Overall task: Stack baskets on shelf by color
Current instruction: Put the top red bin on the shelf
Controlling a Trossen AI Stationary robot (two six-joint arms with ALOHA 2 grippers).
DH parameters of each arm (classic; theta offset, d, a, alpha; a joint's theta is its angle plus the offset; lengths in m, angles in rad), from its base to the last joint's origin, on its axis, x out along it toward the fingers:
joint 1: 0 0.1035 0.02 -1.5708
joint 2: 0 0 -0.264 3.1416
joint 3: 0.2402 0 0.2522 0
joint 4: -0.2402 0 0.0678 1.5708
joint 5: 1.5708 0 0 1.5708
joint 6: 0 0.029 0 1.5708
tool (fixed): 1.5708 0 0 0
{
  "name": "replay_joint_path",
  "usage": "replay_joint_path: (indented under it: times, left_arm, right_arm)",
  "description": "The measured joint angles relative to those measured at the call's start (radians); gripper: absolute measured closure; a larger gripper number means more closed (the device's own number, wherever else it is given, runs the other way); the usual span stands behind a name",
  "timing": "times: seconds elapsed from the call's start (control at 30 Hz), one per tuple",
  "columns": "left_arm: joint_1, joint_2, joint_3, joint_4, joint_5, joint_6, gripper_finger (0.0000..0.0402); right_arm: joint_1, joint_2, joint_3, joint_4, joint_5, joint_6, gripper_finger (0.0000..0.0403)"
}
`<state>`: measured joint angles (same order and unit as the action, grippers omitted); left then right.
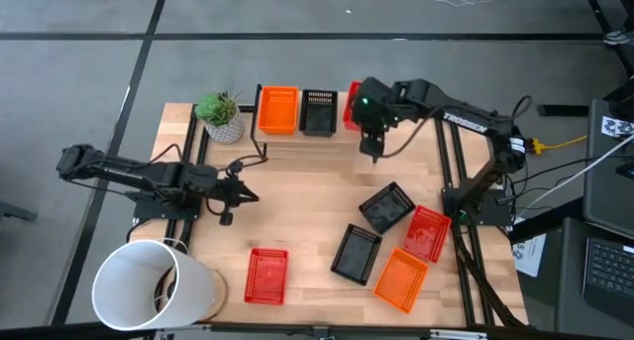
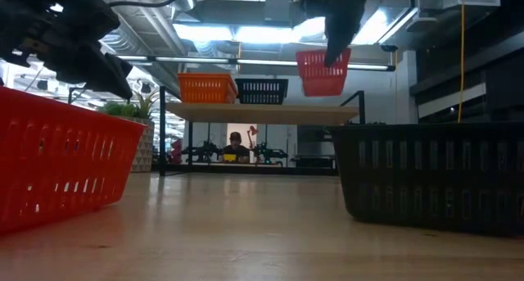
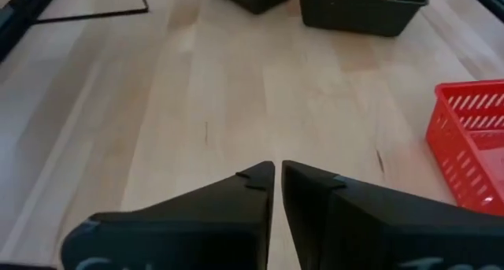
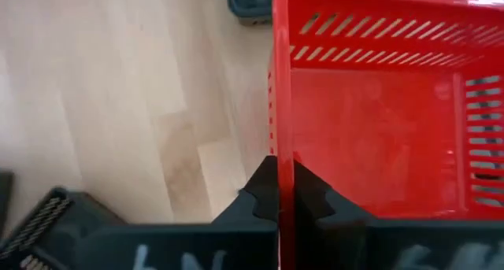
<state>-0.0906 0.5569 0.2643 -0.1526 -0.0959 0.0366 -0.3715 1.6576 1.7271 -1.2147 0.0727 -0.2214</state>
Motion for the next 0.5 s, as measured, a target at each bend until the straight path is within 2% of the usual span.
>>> replay_joint_path:
  times: [0.1, 0.33, 0.5]
  left_arm:
    - [0.013, -0.026, -0.016, 0.000, 0.000, -0.004, 0.0372]
    - [0.034, -0.042, -0.028, 0.000, -0.031, -0.006, 0.0362]
    - [0.034, -0.042, -0.028, 0.000, -0.035, -0.006, 0.0363]
  right_arm:
    - [-0.020, 0.019, 0.000, 0.008, -0.049, -0.049, 0.0403]
    - [-0.036, 0.058, 0.000, 0.016, -0.048, -0.114, 0.0403]
    - [-0.051, 0.080, 0.000, 0.005, -0.052, -0.101, 0.0403]
